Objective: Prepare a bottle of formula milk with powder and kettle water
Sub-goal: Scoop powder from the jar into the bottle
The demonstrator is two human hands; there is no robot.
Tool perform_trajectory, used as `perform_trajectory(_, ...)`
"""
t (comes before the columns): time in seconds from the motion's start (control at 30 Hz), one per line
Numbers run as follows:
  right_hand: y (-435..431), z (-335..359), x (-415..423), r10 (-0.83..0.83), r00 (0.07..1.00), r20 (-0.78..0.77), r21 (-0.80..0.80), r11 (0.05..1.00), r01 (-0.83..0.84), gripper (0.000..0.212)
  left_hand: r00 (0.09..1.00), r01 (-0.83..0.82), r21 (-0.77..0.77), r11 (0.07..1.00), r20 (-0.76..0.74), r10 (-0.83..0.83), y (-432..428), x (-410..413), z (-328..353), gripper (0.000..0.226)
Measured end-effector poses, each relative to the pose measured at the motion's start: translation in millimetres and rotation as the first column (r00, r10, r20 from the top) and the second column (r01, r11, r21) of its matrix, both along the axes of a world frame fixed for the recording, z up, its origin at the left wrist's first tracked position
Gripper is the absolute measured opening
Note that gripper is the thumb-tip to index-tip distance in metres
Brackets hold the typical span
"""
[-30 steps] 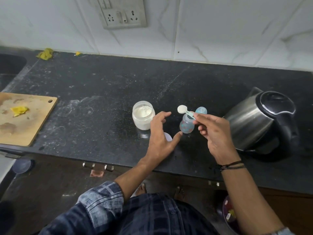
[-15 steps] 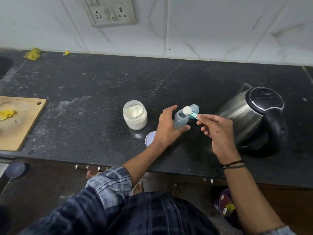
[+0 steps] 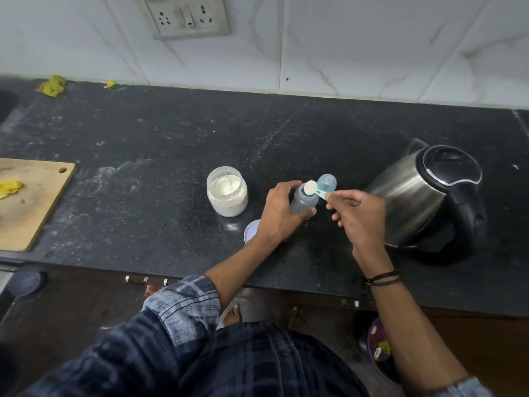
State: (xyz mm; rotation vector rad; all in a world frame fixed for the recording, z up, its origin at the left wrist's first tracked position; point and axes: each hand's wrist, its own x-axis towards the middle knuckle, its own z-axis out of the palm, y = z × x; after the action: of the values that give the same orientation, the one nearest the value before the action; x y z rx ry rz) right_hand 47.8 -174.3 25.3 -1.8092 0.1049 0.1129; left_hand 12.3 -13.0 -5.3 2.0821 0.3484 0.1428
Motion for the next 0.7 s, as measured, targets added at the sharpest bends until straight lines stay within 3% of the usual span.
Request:
perform_trajectory(0.4, 7, 3, -1, -0.008, 0.996, 0.090, -0.199, 0.980, 0.026, 0.007, 1.000, -0.001, 0.027, 1.000, 0.001, 0.001, 3, 1, -5, 0.061)
perform_trajectory(0.7, 18, 16, -7, 0.098, 0.962, 0.257, -0.491, 0.870, 0.043, 0.012, 1.000, -0.001, 0.019, 1.000, 0.005, 0.001, 4, 3, -9, 0.058)
